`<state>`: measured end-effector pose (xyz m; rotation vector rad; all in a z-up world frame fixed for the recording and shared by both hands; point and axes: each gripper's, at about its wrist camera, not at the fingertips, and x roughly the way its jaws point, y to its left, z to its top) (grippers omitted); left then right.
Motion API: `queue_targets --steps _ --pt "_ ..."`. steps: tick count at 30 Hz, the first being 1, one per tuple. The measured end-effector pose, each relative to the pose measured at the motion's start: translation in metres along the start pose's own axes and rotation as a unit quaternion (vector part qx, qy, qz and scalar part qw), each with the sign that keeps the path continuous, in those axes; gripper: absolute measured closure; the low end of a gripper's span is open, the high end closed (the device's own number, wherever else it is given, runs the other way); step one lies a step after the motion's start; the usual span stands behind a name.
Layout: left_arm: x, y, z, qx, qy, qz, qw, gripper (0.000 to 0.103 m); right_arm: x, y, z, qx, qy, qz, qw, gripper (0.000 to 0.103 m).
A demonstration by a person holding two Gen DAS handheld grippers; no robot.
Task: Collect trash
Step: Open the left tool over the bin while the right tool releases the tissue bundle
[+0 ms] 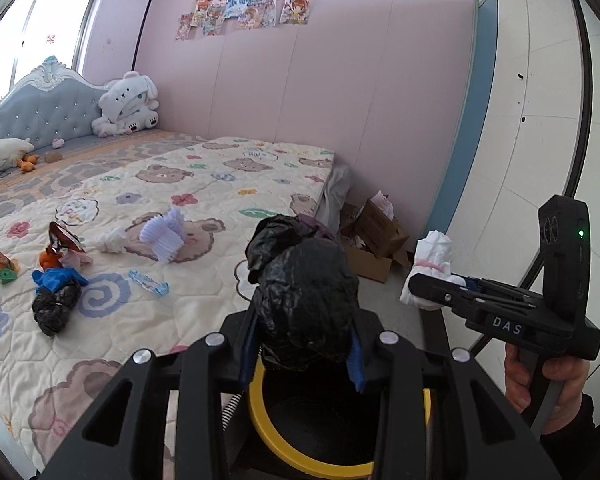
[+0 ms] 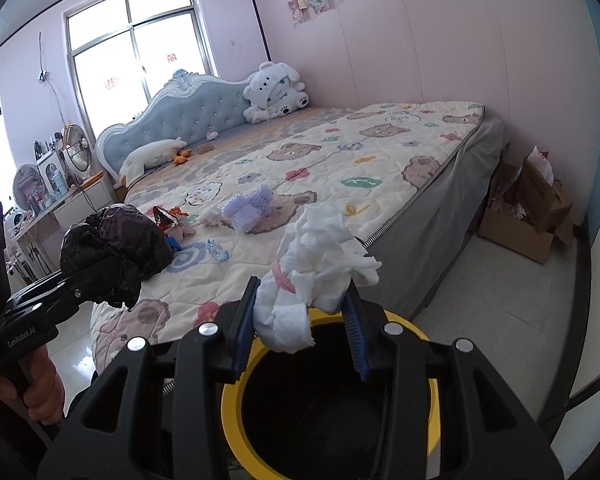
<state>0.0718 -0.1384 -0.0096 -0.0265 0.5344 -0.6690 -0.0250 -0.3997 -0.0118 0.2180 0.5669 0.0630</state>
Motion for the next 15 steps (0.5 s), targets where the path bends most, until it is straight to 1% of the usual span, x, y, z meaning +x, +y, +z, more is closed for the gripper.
queue_targets --steps 3,9,15 --pt "0.008 0.000 -0.003 -0.002 0.009 -0.001 1.0000 0.070 0.005 -0.005 -0.003 0.006 0.008 -0.002 1.000 0.065" --pt "0.029 0.000 -0.014 -0.010 0.041 -0.005 0.9991 0.070 0.015 -0.012 -0.006 0.015 0.024 -0.010 1.000 0.064" --pt "0.050 0.001 -0.030 -0.012 0.074 -0.002 0.9972 0.069 0.032 -0.020 -0.010 0.029 0.054 -0.020 0.998 0.064"
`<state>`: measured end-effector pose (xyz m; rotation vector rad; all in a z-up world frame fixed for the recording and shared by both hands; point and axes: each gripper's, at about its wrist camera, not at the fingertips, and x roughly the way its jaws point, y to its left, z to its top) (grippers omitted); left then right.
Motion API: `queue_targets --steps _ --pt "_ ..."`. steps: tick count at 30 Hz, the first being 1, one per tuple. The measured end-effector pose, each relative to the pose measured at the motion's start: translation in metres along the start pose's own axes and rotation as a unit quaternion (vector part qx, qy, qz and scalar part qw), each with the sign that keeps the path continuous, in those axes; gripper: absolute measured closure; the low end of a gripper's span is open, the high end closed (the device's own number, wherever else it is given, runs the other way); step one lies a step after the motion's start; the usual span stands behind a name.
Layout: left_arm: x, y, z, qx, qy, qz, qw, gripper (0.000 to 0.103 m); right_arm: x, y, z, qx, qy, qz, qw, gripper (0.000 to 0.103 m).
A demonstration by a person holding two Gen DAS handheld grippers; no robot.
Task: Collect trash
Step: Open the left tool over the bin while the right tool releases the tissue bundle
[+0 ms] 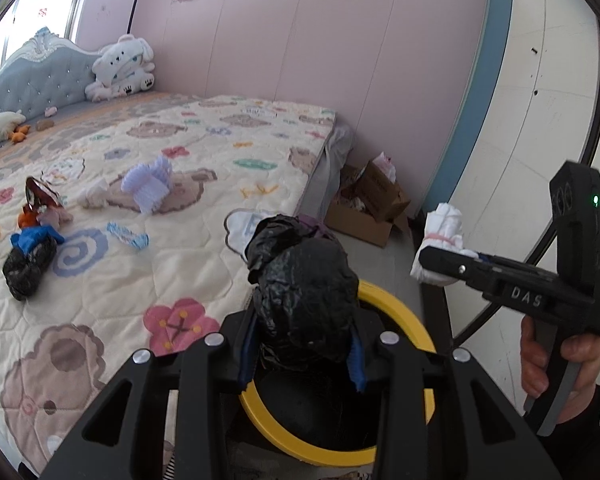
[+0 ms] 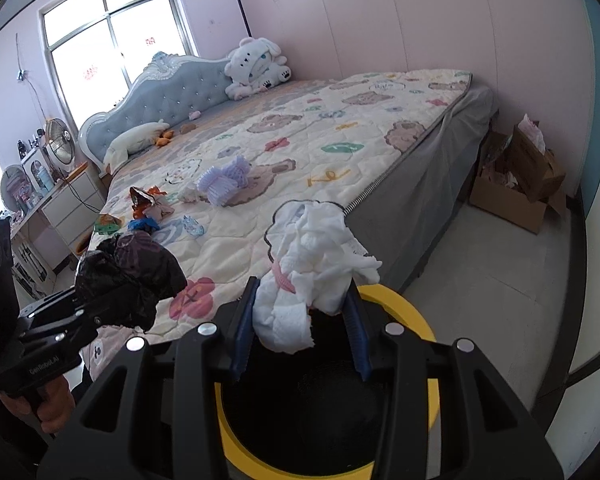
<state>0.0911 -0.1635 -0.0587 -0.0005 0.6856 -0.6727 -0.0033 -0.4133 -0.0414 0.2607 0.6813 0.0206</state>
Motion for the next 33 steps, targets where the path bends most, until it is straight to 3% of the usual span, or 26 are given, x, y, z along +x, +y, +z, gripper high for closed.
queue_targets --steps 19,25,30,33 --pt "0.024 0.001 -0.009 -0.015 0.046 -0.015 0.9987 0.066 0.009 -0.009 -0.003 0.017 0.014 0.006 1.000 0.057" --pt "0.024 0.002 -0.010 -0.015 0.044 -0.009 0.9989 0.055 0.014 -0.015 -0.003 0.026 0.024 0.005 0.999 0.053" --pt "0.020 0.007 -0.009 -0.026 0.038 -0.005 0.9989 0.039 0.013 -0.018 -0.004 0.034 0.021 0.000 0.999 0.043" --pt "0.017 0.009 -0.008 -0.027 0.031 -0.002 0.9991 0.036 0.012 -0.019 -0.003 0.036 0.020 0.000 0.999 0.037"
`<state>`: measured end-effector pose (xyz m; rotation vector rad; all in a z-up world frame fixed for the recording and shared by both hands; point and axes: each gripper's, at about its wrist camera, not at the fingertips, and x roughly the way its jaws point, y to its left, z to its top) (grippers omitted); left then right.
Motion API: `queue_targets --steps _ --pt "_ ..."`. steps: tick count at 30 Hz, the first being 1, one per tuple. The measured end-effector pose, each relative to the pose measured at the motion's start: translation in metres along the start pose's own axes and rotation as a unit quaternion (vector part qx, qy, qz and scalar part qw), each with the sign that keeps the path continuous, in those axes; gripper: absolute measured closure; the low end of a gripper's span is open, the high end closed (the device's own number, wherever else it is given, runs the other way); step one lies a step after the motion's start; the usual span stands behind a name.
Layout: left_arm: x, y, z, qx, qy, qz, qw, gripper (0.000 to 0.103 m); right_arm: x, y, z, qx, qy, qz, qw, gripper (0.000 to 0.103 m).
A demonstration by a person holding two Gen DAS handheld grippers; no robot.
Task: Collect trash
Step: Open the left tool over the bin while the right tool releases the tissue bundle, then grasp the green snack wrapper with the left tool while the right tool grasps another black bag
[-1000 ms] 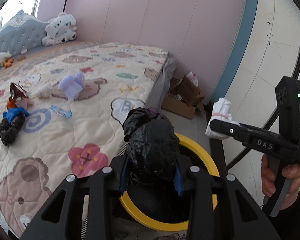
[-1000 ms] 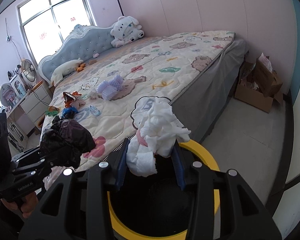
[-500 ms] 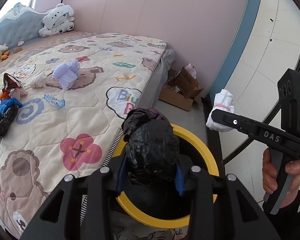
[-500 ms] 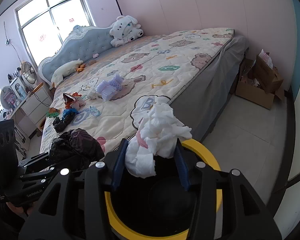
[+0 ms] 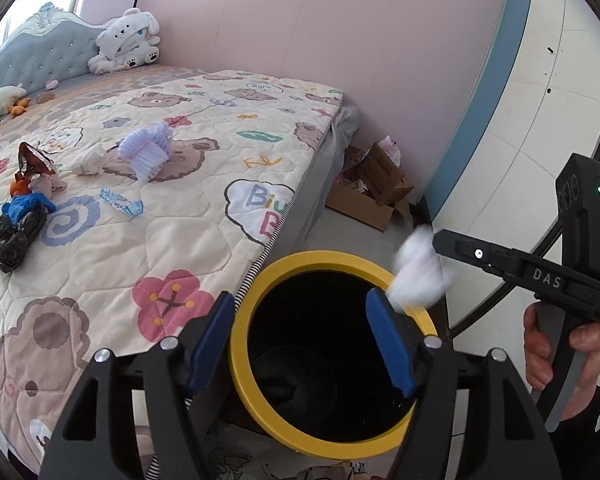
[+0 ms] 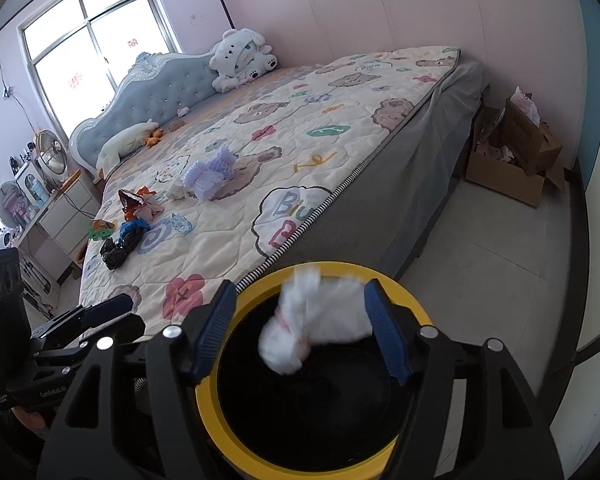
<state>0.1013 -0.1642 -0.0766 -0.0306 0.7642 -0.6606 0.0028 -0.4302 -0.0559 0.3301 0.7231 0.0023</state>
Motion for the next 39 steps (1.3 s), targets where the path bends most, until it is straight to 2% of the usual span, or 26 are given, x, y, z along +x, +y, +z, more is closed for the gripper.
queue_targets --steps 2,12,24,32,39 --pt "-0.003 0.002 0.001 -0.002 -0.006 0.002 1.0000 0.033 -0.001 0.001 0.000 0.000 -0.002 -0.001 1.000 0.035" --pt "-0.019 0.019 0.012 -0.012 -0.031 0.026 0.9991 0.032 -0.012 0.006 0.007 0.003 -0.038 0.010 0.999 0.035" --pt "-0.052 0.061 0.025 -0.036 -0.073 0.068 0.9944 0.027 0.000 0.051 0.026 -0.032 -0.048 0.046 0.997 0.035" --pt "-0.070 0.104 0.028 -0.060 -0.091 0.110 0.9879 0.023 0.027 0.098 0.038 -0.062 -0.042 0.086 0.993 0.034" --pt "-0.089 0.158 0.027 -0.095 -0.106 0.159 0.9770 0.023 0.062 0.141 0.044 -0.082 -0.019 0.121 0.989 0.033"
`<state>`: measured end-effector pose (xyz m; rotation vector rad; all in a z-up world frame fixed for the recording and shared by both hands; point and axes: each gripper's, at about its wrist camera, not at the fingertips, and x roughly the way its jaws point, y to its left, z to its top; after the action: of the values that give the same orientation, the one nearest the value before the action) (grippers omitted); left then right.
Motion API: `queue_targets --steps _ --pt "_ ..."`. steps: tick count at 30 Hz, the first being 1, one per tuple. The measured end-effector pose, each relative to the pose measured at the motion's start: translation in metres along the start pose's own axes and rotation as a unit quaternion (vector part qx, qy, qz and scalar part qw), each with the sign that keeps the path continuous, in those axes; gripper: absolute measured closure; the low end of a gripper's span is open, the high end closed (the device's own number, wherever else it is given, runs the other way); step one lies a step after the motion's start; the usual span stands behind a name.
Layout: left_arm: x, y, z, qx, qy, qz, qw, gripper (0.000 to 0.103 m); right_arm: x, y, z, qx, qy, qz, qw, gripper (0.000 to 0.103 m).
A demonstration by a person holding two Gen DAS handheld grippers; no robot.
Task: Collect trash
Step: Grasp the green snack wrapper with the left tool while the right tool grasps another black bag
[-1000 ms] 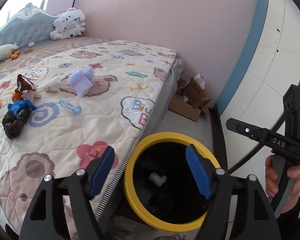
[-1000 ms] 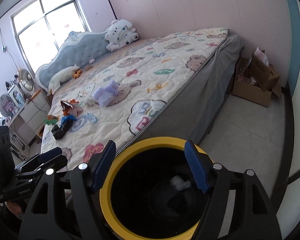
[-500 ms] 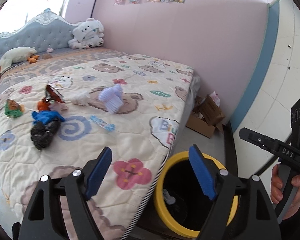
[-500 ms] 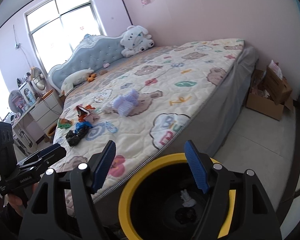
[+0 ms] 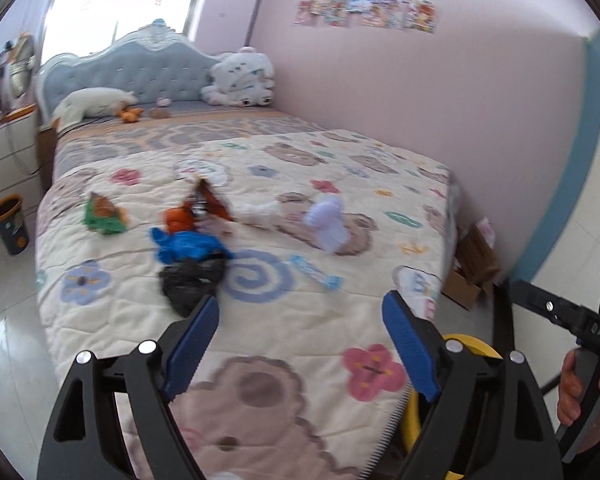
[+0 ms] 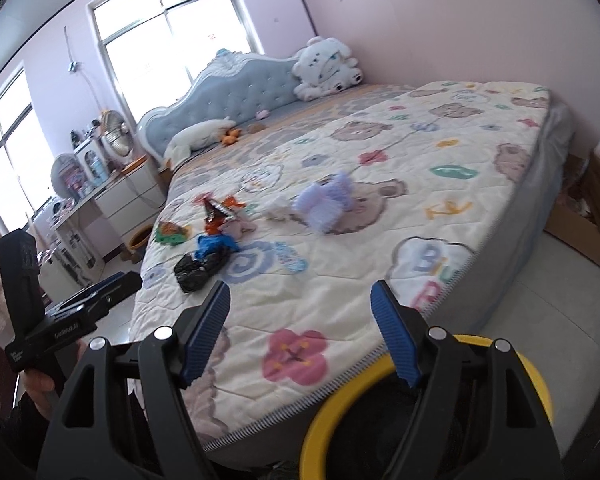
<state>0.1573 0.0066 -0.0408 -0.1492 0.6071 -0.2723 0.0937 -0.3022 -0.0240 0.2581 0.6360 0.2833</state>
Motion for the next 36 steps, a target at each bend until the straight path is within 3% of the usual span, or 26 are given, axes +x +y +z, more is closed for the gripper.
queue_targets --steps 9,19,26,36 --pt "0.007 0.084 0.015 -0.044 -0.008 0.073 0.9964 0.022 0.077 0.053 0.002 -0.024 0.053 0.043 0.997 0.033" --pt "0.040 0.168 0.028 -0.080 -0.005 0.132 0.9880 0.022 0.176 0.122 -0.011 -0.049 0.100 0.057 0.992 0.033" --pt "0.072 0.221 0.046 -0.102 0.002 0.166 0.9808 0.022 0.242 0.168 -0.014 -0.054 0.107 0.032 0.992 0.031" --pt "0.122 0.259 0.075 -0.093 0.014 0.201 0.9751 0.022 0.298 0.180 -0.008 -0.058 0.128 -0.021 0.990 0.029"
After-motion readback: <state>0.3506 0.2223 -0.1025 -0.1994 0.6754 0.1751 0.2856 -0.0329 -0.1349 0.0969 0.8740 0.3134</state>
